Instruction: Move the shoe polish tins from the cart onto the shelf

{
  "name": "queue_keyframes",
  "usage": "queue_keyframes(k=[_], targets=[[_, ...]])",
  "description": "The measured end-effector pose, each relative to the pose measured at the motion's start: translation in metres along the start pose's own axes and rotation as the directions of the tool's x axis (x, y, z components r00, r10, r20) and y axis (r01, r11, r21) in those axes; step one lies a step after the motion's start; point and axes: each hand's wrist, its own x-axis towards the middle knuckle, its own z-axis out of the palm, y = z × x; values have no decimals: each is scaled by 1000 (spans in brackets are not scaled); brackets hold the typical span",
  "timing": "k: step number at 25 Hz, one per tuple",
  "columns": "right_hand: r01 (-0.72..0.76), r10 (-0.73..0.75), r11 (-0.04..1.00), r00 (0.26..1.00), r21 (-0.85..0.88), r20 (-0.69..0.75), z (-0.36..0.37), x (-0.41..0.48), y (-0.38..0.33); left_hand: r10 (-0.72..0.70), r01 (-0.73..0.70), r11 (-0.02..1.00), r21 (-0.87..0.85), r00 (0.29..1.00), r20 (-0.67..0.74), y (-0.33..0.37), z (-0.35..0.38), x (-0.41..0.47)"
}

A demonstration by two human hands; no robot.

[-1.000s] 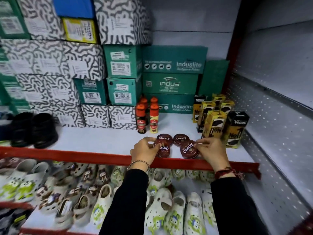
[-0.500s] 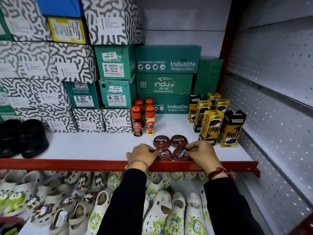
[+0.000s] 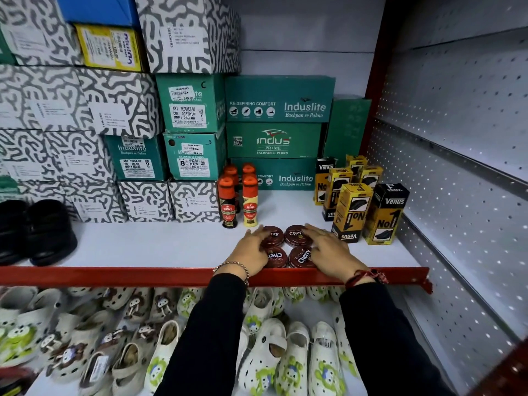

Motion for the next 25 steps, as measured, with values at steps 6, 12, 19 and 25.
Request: queue_keyframes(k=[6,12,19,25], targets=[[-4,4,1000,1000,-1,17,5,-5,7,21,-20,999,-38,999,28,4,6,1],[19,-19,1000,999,-6,-28,6,-6,9,27,-26,998,-50,1000,14,4,10,5],[27,-28,1000,997,-13,-76,7,-10,8,30,-29,998,-47,999,34,0,7,8],[23,-26,999,995,-31,-97,7,-9,5,55,-55,998,-30,998,23,-4,9,10]])
